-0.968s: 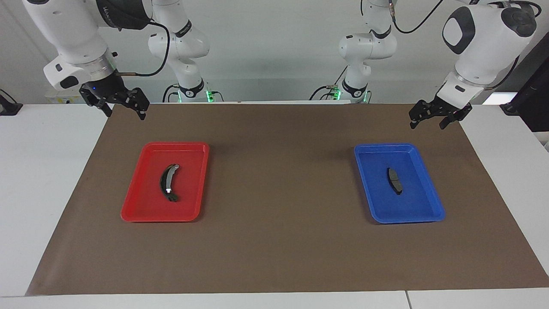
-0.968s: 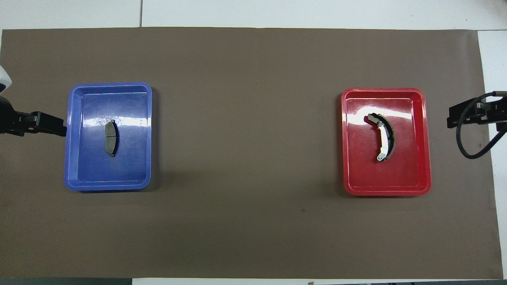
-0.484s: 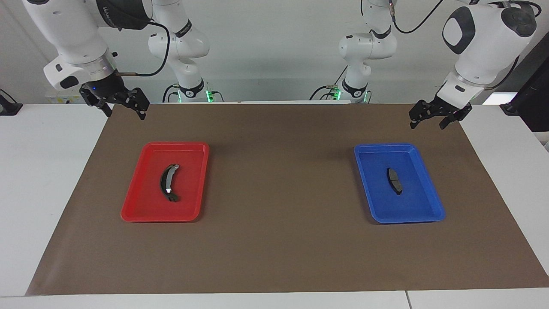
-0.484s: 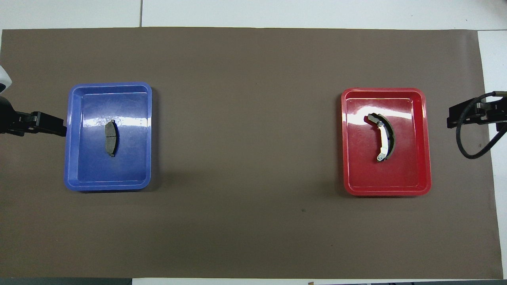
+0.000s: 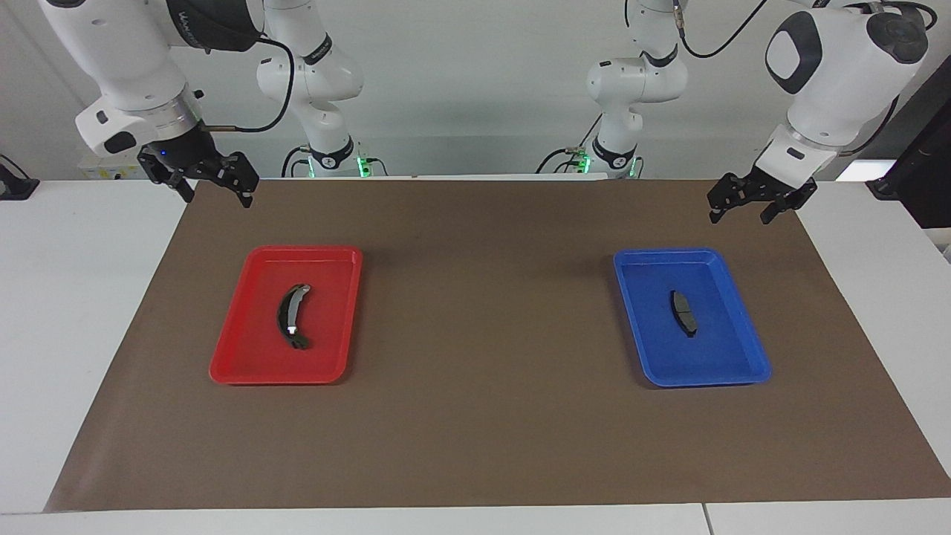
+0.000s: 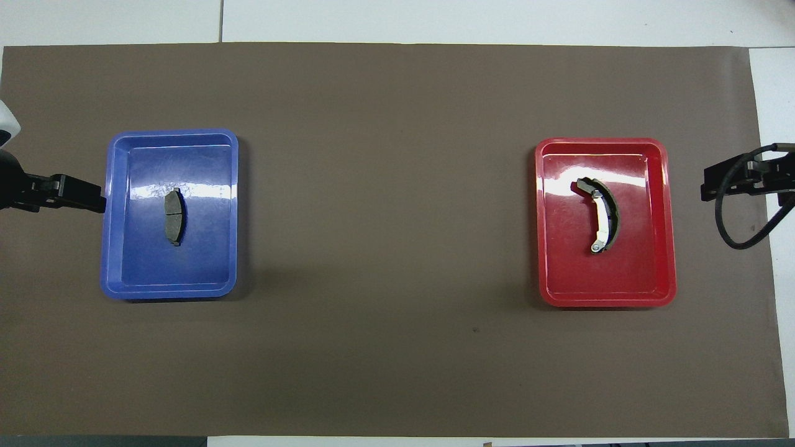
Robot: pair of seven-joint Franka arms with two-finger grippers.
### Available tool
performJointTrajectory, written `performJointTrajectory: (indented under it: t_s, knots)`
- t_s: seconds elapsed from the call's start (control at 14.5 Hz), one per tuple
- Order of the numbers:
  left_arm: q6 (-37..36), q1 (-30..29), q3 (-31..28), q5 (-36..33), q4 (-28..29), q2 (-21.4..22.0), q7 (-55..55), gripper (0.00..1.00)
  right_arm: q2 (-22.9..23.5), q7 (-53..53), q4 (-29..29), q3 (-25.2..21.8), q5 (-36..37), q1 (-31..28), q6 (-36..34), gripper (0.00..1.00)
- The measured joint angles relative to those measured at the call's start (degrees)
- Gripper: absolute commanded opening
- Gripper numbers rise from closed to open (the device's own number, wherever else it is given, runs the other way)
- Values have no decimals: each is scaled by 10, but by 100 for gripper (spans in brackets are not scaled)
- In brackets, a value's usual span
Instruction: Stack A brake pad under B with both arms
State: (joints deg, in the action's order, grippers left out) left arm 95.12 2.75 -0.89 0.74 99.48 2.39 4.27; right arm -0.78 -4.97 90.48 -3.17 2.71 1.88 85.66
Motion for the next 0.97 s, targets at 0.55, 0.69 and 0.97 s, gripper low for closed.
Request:
performJointTrajectory:
  t_s: [0.55, 0.69, 0.97]
  knots:
    - [172, 0, 2, 0, 120, -10, 0, 99, 0, -1, 0, 0, 0, 0, 0, 100]
    - [227, 0, 2, 0, 150, -30, 0, 98, 0, -1, 1, 0, 0, 0, 0, 100]
    - [326, 0, 2, 0, 182, -88, 0, 98, 0, -1, 4, 0, 0, 0, 0, 100]
